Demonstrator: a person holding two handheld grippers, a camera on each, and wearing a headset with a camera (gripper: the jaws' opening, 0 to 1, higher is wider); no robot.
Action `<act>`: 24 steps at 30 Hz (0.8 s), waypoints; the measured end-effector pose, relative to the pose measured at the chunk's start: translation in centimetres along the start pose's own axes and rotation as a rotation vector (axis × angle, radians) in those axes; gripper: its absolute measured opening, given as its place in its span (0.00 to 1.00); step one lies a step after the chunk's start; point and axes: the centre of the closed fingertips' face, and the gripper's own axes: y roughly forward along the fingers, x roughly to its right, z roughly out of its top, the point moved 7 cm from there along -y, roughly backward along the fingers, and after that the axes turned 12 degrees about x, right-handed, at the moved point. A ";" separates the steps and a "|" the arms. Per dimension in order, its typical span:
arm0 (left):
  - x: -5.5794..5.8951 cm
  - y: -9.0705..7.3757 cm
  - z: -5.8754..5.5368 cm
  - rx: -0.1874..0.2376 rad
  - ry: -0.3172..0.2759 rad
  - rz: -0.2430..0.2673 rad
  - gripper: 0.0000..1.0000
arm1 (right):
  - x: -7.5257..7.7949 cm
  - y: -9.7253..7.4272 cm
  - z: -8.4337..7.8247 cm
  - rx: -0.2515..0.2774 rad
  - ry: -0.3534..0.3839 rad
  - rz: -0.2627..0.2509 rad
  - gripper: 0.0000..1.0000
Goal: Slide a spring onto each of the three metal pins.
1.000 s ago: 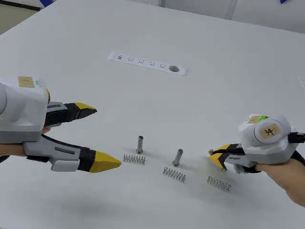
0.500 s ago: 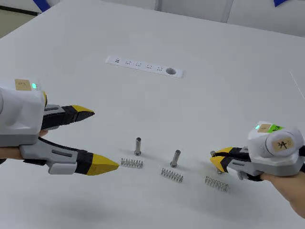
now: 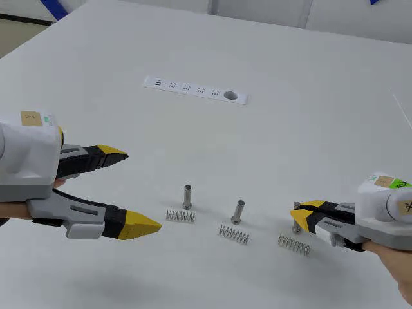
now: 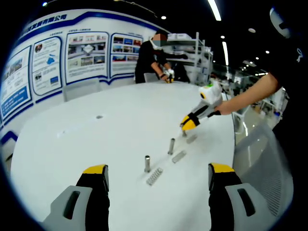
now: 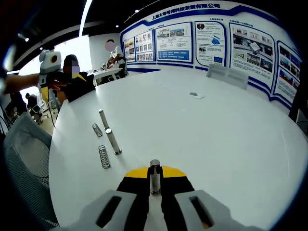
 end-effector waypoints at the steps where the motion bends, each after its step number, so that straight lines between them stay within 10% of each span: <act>1: 0.0 0.0 0.0 -0.001 0.000 0.000 0.87 | 0.0 -0.1 0.0 0.013 0.014 -0.004 0.08; 24: 0.4 -0.6 -0.4 -0.011 -0.007 0.008 0.87 | -1.2 -0.5 -0.7 0.108 0.012 -0.022 0.08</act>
